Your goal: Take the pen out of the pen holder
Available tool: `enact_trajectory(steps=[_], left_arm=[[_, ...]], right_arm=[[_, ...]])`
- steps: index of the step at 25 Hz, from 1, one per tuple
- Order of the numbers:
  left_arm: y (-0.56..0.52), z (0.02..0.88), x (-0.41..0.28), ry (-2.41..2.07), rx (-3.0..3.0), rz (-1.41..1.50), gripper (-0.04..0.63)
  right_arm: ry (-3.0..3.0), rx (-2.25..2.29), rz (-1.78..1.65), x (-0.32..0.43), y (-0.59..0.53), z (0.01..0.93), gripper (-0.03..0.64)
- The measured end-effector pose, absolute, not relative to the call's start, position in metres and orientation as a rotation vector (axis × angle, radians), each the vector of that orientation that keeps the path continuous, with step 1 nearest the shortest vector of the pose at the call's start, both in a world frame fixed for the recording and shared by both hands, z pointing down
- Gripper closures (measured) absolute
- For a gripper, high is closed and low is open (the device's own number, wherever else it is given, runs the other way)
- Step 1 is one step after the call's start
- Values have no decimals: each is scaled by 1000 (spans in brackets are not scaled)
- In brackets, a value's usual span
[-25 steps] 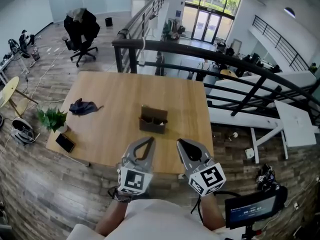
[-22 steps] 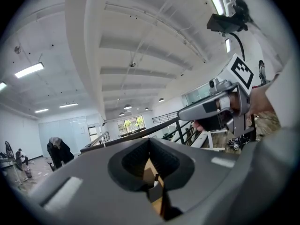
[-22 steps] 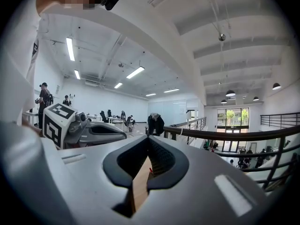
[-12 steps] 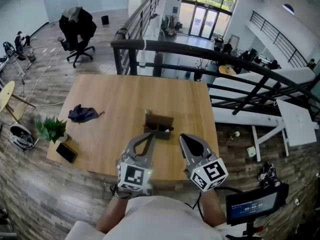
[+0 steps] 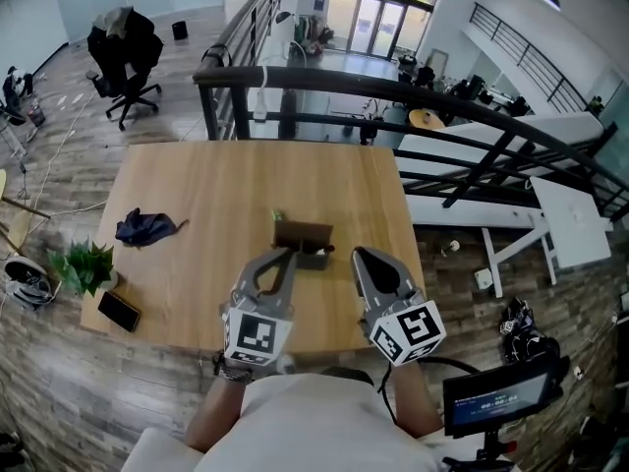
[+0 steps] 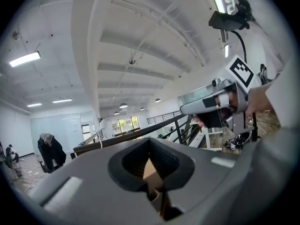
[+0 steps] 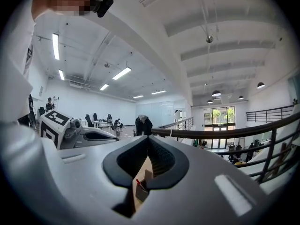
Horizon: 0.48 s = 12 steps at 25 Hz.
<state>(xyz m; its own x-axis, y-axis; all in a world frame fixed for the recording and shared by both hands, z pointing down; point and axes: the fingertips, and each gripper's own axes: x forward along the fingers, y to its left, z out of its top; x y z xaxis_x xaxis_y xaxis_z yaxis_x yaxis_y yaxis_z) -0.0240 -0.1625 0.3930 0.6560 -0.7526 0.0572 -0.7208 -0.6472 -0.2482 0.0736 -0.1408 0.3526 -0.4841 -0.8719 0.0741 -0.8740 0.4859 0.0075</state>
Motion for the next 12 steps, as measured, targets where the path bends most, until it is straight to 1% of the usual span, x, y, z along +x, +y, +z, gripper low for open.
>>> enact_trajectory(steps=[12], left_arm=[[-161, 413, -24, 1197, -2734, -282, 595]], right_arm=[[-2605, 1505, 59, 67, -143, 370, 597]])
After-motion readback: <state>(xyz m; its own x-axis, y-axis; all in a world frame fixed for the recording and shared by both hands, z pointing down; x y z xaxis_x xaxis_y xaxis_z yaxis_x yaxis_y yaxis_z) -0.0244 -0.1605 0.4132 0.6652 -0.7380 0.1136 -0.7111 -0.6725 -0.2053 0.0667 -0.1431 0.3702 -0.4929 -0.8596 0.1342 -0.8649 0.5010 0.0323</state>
